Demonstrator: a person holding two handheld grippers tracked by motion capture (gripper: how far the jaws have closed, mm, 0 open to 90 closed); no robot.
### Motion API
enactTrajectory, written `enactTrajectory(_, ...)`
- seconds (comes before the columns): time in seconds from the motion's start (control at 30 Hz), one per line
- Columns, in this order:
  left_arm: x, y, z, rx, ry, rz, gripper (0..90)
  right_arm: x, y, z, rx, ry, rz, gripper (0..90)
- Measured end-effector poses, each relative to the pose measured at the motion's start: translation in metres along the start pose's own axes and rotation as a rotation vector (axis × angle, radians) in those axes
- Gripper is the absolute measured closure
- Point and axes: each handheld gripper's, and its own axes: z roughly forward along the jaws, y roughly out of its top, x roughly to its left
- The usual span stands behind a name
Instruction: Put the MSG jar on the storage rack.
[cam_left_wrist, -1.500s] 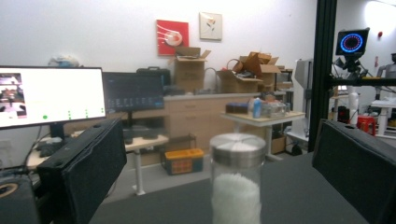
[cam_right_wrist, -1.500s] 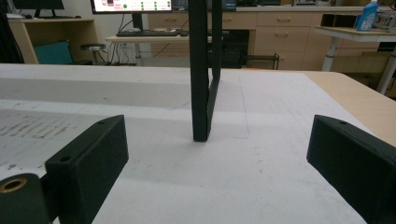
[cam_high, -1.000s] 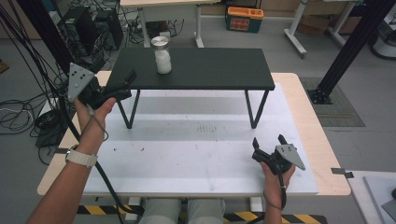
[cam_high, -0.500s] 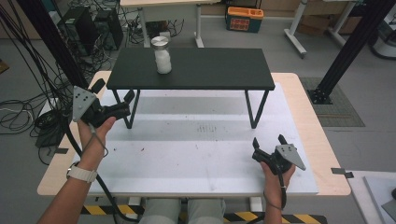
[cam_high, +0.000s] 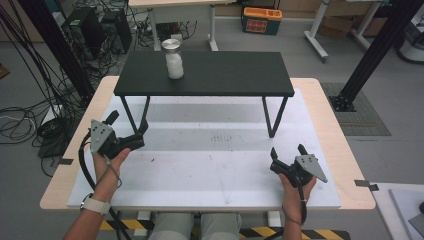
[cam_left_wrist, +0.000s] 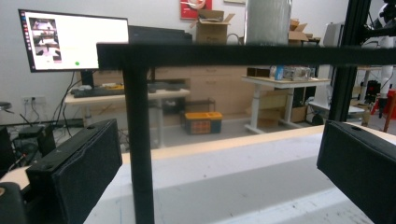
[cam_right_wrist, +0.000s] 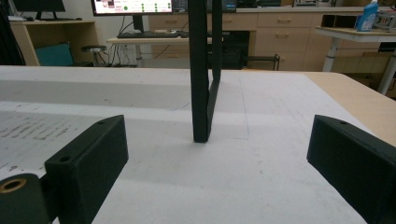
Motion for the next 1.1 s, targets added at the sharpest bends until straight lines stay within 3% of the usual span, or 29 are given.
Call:
enactTrajectory(0.3, -0.008, -0.026, -0.006, 0.018, 0.003, 0.017, 0.2, 0.0, 0.0, 0.0, 0.002, -0.002, -0.001, 4.9)
enactTrajectory(0.67, -0.017, -0.056, -0.015, 0.085, 0.04, -0.027, 0.2, 0.0, 0.0, 0.0, 0.001, 0.0, 0.001, 4.9)
enactTrajectory(0.83, -0.02, -0.064, -0.017, 0.118, 0.053, -0.002, 0.2, 0.0, 0.0, 0.0, 0.001, 0.0, -0.001, 4.9)
enactTrajectory(1.1, -0.02, -0.069, -0.017, 0.117, 0.058, -0.021, 0.2, 0.001, 0.0, 0.0, 0.001, -0.003, 0.0, 4.9)
